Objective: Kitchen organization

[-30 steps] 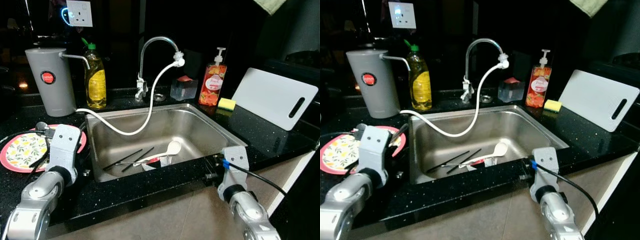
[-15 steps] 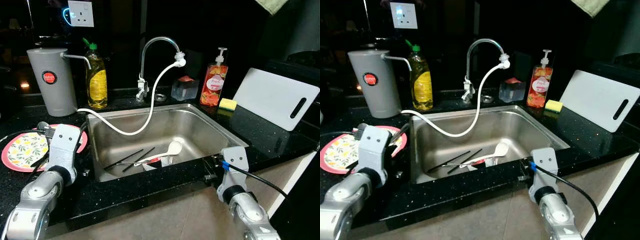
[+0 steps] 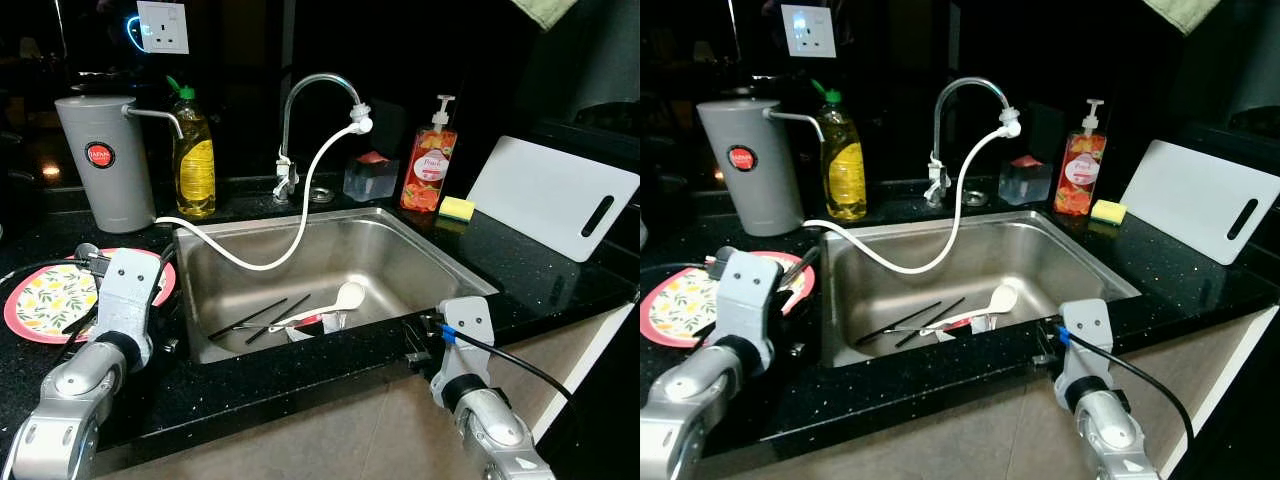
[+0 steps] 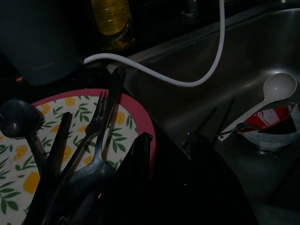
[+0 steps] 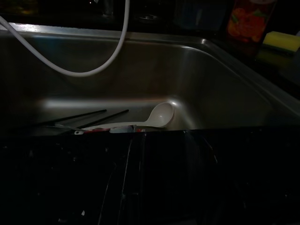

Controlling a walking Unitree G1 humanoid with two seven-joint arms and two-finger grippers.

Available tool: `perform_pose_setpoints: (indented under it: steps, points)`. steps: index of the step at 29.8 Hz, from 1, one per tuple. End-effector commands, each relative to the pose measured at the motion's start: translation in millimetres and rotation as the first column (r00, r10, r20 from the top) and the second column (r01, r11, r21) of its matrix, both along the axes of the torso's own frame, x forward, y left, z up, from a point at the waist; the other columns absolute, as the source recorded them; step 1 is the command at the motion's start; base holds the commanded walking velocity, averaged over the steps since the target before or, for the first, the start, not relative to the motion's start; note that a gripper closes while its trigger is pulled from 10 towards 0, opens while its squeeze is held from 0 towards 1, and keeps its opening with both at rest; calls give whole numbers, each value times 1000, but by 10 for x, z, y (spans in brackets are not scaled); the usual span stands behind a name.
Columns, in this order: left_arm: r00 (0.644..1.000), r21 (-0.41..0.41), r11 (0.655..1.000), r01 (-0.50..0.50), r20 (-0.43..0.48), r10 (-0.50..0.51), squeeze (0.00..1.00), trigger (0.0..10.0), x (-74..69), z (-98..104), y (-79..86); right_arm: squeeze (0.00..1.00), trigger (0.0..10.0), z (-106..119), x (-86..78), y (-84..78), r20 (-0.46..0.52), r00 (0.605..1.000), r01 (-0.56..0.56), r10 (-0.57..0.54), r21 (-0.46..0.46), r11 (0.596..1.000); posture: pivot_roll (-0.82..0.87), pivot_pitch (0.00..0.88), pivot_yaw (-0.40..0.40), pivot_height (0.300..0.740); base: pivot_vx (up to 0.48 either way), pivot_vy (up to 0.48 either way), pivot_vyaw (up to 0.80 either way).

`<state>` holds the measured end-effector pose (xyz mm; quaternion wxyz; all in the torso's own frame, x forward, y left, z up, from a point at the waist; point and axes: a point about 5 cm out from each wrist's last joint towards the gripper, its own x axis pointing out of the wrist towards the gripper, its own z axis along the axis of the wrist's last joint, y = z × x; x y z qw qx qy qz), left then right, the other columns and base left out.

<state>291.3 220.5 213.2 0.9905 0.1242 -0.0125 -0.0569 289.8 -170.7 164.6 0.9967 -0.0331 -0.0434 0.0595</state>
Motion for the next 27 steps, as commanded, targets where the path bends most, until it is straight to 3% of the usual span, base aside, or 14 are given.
perform_pose_setpoints:
  steps: [1,27]
  points:
    - [1000,19,1000,-2,-4,2,0,10000,-10,-15,18,0,10000,17,0,-13,-2,1000,1,-1,-2,1000,-28,6,-62,740,0,0,0]
    - [1000,13,1000,-16,1,16,0,10000,63,-25,37,0,10000,53,43,31,15,1000,-2,2,9,1000,-13,0,-51,740,0,0,0]
